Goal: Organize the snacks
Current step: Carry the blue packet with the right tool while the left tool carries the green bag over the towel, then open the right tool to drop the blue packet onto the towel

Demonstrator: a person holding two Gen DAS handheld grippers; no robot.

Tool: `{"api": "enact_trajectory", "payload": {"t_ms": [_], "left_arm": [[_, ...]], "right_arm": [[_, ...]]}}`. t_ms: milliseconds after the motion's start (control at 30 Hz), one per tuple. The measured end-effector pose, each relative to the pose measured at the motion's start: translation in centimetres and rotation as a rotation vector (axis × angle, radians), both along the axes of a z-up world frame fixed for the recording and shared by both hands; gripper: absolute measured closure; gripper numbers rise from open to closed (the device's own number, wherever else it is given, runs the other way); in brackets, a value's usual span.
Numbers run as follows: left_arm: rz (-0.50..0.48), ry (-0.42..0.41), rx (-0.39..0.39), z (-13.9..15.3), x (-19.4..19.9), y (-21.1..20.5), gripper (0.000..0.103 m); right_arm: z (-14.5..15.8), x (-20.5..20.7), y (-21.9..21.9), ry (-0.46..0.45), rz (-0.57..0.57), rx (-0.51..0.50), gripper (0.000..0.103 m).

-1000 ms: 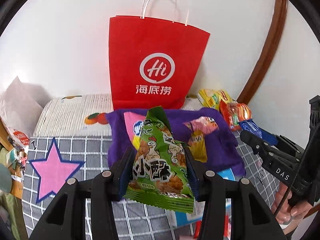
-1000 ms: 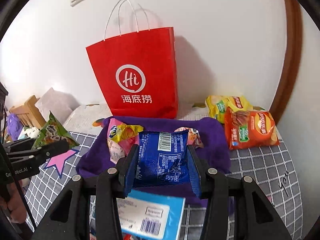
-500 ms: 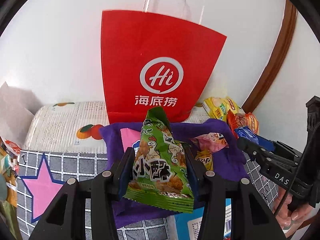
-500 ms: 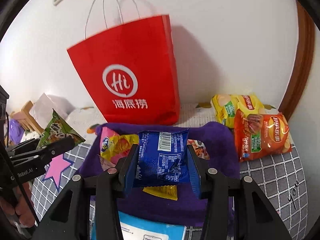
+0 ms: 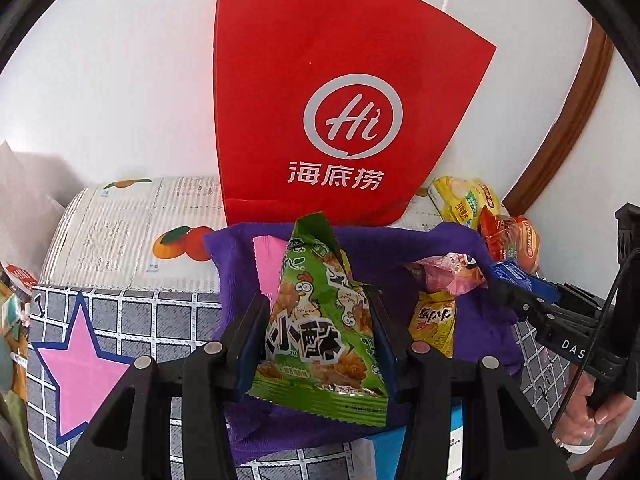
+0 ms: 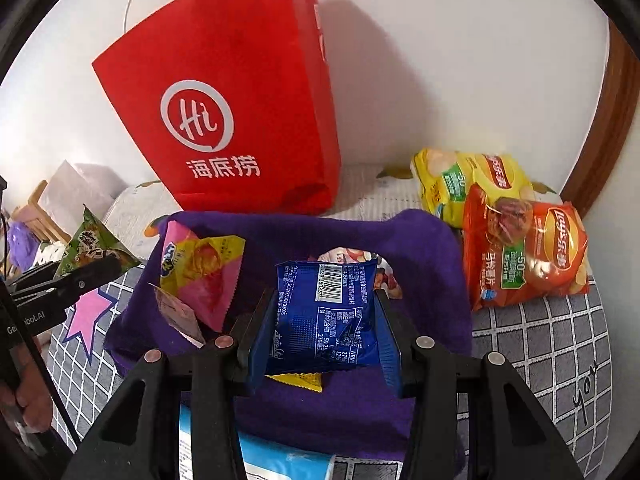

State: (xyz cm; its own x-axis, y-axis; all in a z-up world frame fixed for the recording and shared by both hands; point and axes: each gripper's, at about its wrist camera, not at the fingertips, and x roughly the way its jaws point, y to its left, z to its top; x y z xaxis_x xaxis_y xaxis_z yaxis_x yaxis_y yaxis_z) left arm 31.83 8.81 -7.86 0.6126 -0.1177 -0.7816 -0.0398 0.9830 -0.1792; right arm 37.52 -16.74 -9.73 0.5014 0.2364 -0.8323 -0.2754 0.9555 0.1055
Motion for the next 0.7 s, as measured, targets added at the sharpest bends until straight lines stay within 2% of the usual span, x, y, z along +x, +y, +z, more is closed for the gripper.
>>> {"api": "enact_trajectory", "payload": {"t_ms": [467,700], "left_arm": [[-0.003,0.000,0.001,0.0,0.0,-0.1,0.057],[-0.004,0.000,-0.006,0.1,0.0,0.0,0.057]], "right_arm": [[-2.4,0.3,1.4,0.069,0.059,-0.051,0.057],[-4.0,1.1,1.2,0.110,0.023,-0.089,0.057]]}}
